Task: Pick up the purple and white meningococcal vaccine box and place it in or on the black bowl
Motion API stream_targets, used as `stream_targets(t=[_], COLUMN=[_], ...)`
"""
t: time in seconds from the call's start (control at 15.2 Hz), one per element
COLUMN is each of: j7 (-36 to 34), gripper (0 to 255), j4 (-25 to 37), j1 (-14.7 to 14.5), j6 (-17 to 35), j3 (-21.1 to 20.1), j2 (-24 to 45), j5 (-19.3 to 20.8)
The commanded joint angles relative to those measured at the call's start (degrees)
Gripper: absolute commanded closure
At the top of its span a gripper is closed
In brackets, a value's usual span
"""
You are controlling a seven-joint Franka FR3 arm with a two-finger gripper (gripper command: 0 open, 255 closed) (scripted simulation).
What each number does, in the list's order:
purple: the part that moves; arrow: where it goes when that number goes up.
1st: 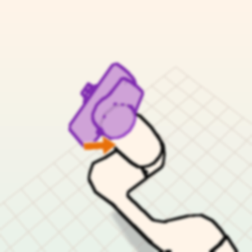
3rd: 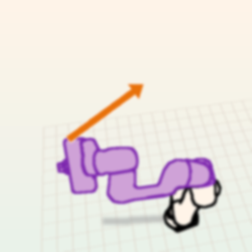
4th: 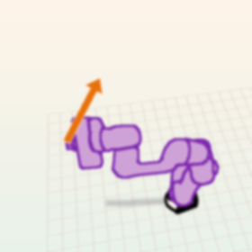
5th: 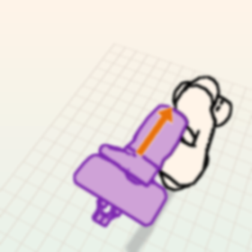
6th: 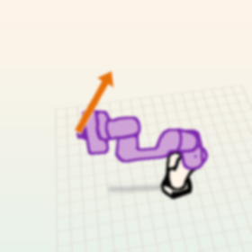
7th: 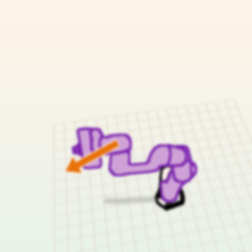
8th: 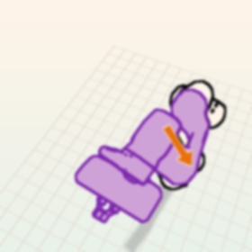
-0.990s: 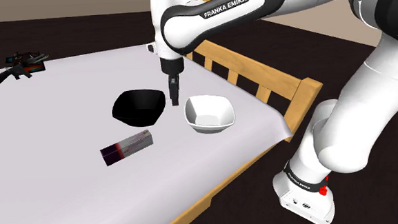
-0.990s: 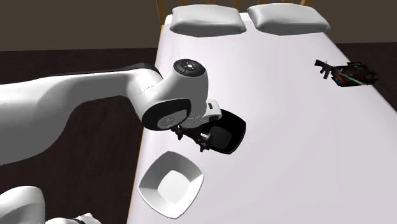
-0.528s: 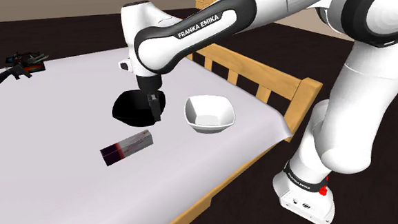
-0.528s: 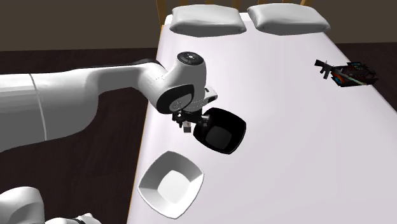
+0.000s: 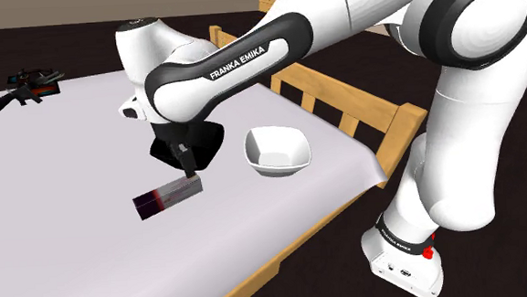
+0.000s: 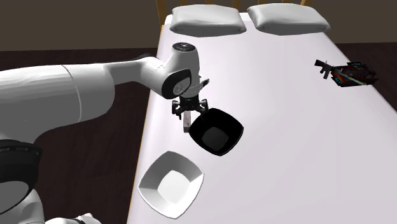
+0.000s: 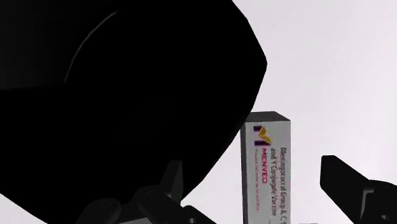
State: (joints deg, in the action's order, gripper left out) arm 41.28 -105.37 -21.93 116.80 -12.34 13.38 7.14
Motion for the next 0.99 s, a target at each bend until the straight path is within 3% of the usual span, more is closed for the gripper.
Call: stream_targets(t=[0.0,0.4,0.92], j7=[1.3,-0.1,-0.3], gripper=[0,0,0], j4=[0.6,-1.4,-1.8], j1=[-0.7,2.3,2.4], j6=[3.8,7.7,8.8], j3=[-1.8,-5.2,-5.2], j2=[3.5,5.9,6.5], j5=[-3.9,-1.9,-1.5])
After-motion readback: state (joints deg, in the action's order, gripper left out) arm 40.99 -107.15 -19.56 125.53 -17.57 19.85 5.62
